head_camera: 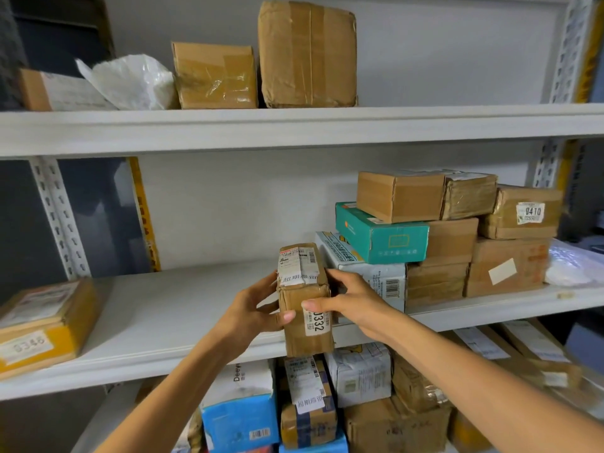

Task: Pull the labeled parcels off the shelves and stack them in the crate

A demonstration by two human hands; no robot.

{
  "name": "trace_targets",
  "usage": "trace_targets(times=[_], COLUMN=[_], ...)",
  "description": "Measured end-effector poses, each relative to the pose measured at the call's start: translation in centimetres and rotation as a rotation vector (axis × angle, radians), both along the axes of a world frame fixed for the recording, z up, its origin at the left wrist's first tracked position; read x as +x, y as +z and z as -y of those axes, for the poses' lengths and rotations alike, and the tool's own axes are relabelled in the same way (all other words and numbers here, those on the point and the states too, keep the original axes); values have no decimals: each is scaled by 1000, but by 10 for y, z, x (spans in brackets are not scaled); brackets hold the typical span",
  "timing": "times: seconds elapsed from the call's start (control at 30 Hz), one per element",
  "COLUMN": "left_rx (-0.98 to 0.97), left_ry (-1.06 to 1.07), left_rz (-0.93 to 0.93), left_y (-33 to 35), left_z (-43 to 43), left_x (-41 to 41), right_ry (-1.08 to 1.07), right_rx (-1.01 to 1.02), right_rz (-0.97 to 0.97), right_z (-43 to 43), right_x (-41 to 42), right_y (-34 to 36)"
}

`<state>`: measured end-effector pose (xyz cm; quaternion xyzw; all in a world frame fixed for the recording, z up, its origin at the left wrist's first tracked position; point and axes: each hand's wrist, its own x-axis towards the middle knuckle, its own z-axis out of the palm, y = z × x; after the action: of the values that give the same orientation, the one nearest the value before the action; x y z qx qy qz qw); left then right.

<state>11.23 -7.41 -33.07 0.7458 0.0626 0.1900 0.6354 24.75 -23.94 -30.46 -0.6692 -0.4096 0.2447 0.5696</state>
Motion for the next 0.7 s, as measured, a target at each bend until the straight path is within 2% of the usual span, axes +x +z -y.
trace_targets(times=[0.17,0.27,0.4,0.53,0.7], left_rx=[-176,-74,28,15,6], left_ry=[-9,-77,-35,14,-25], left_rz=[-51,-71,-16,63,136], left_y=[3,10,10,2,9], left_z=[-3,4,22,40,61], left_x=[0,-3,-19,-35,-54], right_ry=[19,-9,-10,20,-30], right_rx=[27,49,80,129,194], right_rz=[-45,5,80,114,114], right_z=[-1,0,14,36,62], right_x=[-4,-10,-21,-36,-55], right_y=[6,4,-2,-7,-6])
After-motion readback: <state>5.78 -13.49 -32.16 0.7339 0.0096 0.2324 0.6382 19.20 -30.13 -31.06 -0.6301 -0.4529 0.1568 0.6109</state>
